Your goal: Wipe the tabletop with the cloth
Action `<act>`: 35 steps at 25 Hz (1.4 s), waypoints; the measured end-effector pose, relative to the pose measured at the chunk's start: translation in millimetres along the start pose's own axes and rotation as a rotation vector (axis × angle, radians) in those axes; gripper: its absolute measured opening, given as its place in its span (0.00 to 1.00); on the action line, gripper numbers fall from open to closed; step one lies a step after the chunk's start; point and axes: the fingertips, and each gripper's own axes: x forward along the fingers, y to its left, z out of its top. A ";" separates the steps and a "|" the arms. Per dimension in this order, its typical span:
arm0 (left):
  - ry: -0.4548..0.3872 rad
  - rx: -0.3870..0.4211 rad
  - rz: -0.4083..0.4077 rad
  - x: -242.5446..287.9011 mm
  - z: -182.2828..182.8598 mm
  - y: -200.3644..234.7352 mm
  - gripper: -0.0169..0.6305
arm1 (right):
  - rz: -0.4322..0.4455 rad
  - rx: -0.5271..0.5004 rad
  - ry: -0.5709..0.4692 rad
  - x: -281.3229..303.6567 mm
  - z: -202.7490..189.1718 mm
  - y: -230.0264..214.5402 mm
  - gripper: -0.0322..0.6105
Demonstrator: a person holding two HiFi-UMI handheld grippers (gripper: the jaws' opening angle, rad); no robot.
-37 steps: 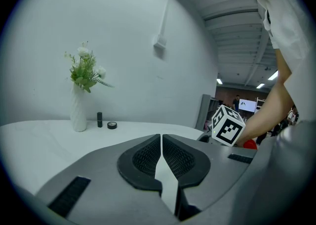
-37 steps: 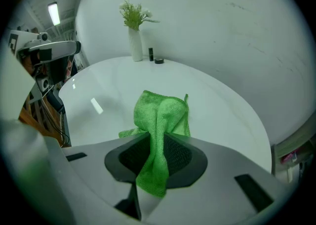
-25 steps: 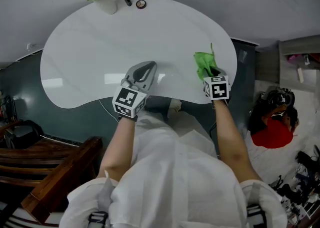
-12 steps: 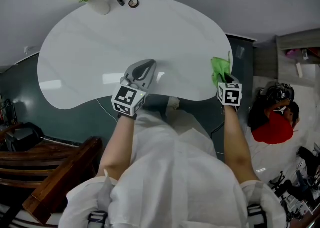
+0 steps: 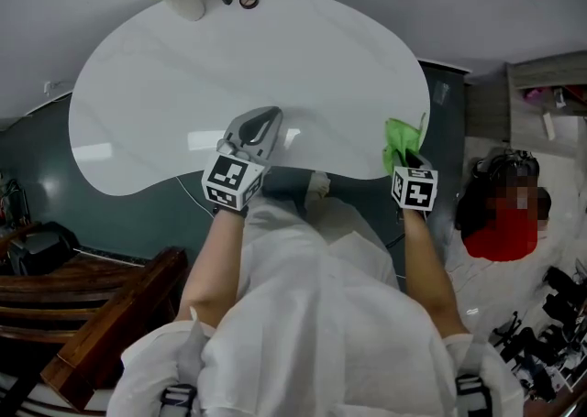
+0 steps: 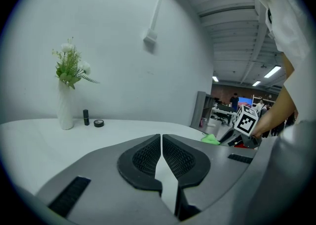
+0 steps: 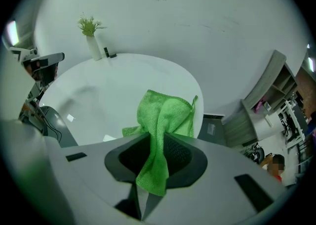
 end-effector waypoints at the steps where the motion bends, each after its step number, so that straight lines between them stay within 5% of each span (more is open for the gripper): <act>1: 0.001 -0.002 0.005 -3.7 -0.6 2.0 0.05 | 0.008 0.002 0.003 -2.0 -2.3 7.9 0.18; 35: 0.024 -0.081 0.185 -165.6 -43.3 172.7 0.05 | 0.234 -0.196 0.008 38.9 90.6 312.0 0.18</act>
